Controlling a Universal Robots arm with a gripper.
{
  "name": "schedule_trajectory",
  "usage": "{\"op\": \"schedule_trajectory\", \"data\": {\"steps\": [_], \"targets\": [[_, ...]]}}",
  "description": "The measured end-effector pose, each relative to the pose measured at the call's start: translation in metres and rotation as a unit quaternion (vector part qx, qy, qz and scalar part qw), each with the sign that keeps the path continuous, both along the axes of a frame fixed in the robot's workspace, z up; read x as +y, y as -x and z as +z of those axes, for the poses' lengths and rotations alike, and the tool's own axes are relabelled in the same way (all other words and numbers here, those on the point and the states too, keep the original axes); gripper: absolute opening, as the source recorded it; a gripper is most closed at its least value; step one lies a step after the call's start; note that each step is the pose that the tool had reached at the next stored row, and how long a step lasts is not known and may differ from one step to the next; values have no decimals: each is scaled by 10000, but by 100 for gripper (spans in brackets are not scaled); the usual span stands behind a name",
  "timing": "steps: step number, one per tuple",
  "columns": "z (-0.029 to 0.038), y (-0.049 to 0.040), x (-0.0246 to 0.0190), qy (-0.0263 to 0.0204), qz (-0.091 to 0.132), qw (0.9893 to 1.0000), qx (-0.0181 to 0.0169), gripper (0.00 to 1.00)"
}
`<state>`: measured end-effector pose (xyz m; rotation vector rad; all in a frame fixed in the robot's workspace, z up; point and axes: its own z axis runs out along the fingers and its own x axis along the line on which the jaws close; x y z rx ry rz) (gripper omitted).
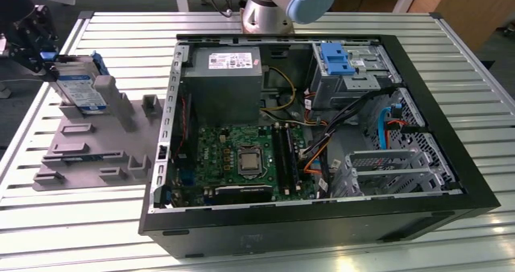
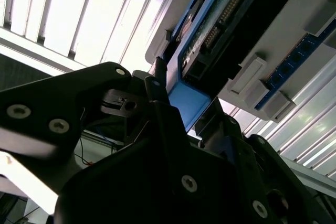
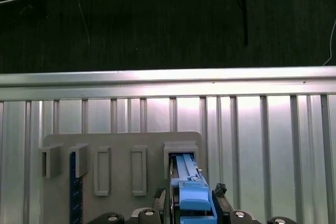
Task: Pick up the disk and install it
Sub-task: 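Pick up the disk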
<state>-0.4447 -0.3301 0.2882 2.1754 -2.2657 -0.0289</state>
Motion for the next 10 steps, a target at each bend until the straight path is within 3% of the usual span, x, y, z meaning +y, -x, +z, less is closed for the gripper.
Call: {"op": "schedule_trajectory", "data": {"steps": [10], "targets": [[-2, -4, 1, 23, -161, 9999, 0, 47]]}}
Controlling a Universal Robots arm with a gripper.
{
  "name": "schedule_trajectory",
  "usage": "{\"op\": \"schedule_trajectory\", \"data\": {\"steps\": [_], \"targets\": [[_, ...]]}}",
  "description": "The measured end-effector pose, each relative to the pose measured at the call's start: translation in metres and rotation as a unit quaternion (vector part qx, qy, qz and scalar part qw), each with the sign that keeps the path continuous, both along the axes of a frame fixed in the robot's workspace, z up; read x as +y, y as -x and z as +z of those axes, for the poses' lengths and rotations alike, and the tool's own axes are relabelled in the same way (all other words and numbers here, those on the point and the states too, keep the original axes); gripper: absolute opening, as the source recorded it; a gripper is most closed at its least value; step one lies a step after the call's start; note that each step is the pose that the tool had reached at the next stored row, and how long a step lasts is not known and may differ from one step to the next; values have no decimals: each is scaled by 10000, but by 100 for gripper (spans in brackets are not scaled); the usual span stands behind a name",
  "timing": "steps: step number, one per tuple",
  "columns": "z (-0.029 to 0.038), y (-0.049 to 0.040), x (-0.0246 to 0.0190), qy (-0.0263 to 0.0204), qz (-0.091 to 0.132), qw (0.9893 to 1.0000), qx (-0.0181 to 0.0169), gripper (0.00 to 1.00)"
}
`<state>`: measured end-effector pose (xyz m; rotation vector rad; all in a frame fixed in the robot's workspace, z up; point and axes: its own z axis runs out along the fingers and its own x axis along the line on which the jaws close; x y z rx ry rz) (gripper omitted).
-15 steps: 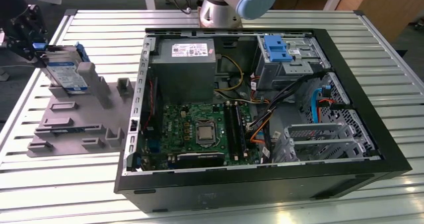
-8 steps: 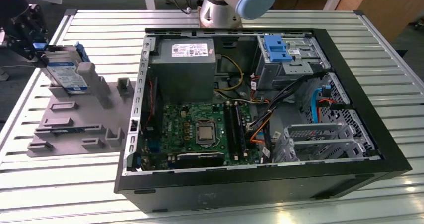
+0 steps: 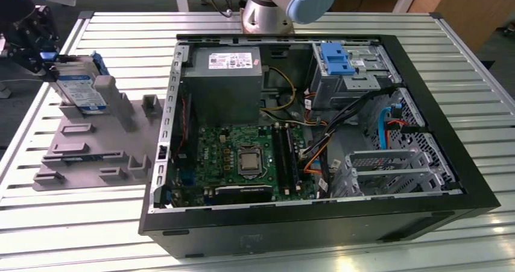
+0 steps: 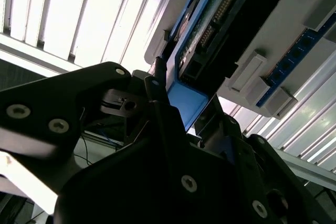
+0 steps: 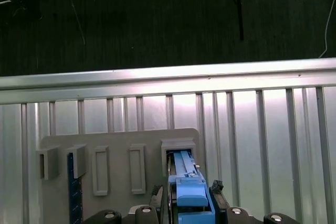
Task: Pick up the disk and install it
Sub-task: 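Pick up the disk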
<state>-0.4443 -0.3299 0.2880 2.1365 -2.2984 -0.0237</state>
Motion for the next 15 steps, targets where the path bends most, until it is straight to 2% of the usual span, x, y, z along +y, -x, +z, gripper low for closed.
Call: {"op": "schedule_trajectory", "data": {"steps": [15], "targets": [[-1, -2, -1, 13, 0, 10000, 0, 47]]}}
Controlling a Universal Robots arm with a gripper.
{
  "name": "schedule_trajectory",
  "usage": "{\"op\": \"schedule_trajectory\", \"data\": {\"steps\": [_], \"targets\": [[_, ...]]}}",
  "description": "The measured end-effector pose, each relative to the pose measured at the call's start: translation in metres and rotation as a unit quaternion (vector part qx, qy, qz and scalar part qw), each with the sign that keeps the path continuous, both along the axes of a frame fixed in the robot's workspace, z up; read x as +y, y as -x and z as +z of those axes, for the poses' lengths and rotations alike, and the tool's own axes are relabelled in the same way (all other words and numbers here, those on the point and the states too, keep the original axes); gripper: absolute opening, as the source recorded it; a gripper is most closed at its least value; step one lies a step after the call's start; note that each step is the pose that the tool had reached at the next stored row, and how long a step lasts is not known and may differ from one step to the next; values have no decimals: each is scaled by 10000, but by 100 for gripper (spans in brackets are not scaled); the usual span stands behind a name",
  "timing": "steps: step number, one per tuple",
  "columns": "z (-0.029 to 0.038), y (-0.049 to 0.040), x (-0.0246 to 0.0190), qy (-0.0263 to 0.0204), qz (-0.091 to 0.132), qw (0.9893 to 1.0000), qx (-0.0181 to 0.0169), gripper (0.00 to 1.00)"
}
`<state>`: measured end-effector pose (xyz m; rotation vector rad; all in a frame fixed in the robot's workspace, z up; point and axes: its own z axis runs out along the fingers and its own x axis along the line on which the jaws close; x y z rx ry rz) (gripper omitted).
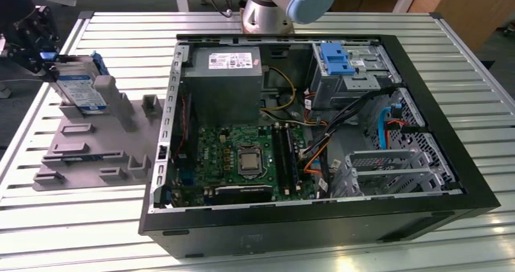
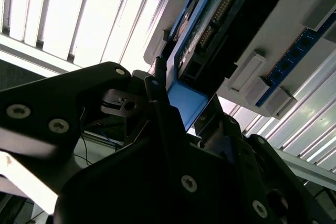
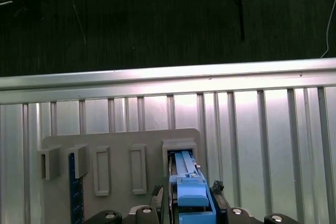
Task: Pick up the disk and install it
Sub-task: 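Pick up the disk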
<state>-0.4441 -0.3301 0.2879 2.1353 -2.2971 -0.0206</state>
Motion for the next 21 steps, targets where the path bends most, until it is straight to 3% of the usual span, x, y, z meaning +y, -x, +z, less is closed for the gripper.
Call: {"op": "schedule_trajectory", "data": {"steps": [3, 4, 21], "targets": [[0, 0, 0, 0, 0, 10000, 0, 45], [0, 0, 0, 0, 0, 10000, 0, 38], [0, 0, -2, 0, 0, 10000, 0, 37]]}}
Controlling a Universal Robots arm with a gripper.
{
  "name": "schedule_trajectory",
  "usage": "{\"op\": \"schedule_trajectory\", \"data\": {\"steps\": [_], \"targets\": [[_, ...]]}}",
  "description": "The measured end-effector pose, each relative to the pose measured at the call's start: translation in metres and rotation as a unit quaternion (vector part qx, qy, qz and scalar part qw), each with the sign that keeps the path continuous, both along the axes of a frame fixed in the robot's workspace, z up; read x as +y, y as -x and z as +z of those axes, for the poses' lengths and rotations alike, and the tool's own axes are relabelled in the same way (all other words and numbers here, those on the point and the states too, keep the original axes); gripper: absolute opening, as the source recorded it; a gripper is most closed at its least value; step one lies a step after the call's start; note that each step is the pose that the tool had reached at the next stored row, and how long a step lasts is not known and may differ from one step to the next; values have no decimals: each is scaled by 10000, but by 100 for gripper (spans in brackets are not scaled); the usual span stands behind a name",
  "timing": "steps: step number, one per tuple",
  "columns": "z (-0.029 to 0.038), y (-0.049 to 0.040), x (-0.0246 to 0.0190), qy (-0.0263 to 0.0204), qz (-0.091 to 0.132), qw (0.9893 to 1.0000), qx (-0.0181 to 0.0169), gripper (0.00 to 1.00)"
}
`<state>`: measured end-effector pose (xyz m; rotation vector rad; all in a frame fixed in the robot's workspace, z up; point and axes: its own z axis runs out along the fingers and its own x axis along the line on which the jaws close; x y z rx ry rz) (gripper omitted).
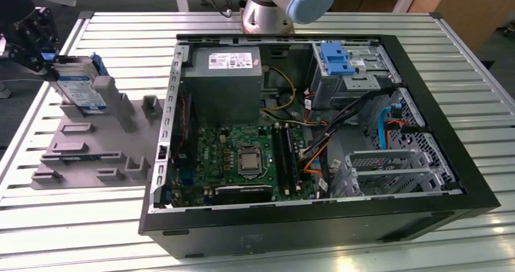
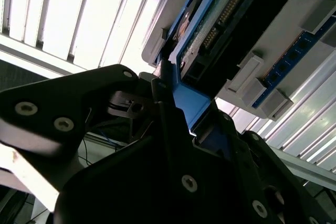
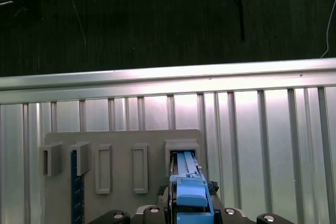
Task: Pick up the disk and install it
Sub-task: 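Pick up the disk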
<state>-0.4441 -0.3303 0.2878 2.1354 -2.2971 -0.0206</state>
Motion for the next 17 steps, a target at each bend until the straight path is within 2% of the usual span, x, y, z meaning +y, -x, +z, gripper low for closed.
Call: {"op": "schedule_trajectory", "data": {"steps": [6, 17], "targets": [[0, 0, -1, 0, 228, 9997, 0, 37], [2, 0, 0, -1, 236, 9997, -1, 37]]}}
